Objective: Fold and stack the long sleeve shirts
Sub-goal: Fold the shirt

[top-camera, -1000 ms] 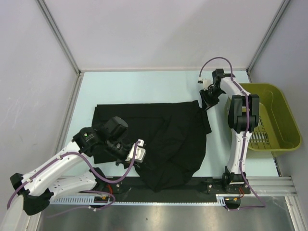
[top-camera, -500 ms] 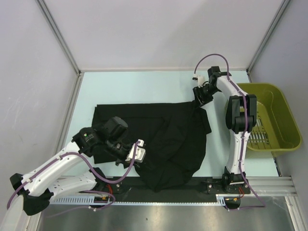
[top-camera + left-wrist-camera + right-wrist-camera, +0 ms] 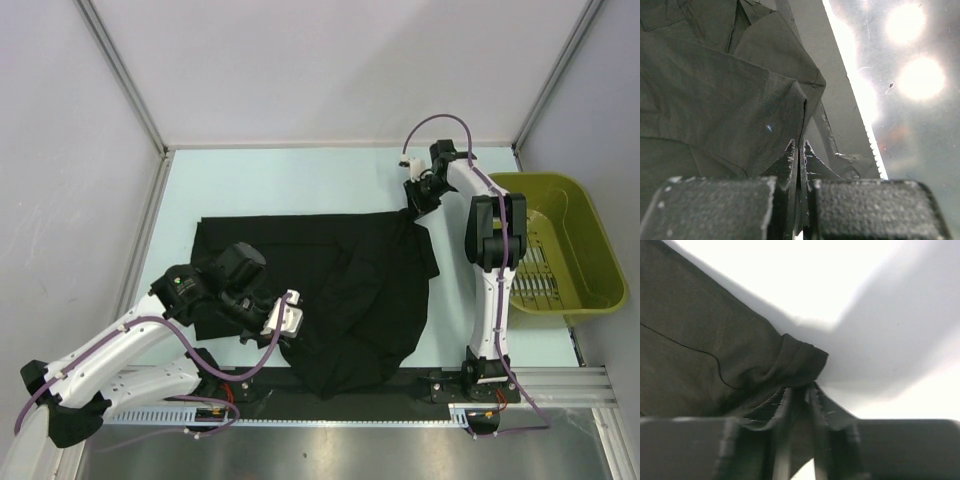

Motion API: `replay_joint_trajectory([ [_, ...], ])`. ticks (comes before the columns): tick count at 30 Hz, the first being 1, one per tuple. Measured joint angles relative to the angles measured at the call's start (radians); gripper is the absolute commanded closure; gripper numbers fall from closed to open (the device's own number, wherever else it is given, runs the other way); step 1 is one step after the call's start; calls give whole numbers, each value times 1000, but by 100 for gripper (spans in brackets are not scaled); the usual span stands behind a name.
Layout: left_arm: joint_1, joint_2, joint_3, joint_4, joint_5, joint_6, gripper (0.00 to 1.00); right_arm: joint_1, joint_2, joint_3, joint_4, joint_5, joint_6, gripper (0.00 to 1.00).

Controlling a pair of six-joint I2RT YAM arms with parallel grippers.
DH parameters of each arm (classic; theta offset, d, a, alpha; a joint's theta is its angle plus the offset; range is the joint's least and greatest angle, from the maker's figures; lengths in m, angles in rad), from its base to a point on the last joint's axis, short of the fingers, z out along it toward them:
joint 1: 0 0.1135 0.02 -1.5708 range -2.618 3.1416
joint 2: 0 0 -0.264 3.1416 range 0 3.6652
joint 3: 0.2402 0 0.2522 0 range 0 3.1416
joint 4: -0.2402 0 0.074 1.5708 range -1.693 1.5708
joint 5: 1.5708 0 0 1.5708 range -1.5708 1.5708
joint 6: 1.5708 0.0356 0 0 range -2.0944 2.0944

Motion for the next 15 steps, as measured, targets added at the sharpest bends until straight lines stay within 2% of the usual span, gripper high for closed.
replay_joint_trajectory([
  [1,0,0,0,0,0,0,100,-1,0,0,3,2,1,100],
  [13,0,12,0,0,1,-1,100,-42,-8,-20,2,100,3,100],
  [14,0,15,0,-1,1,-1,100,-40,-12,-23,2,108,3,98],
  [15,0,18,0,-1,1,-1,100,-39,-14,-26,2,117,3,92],
])
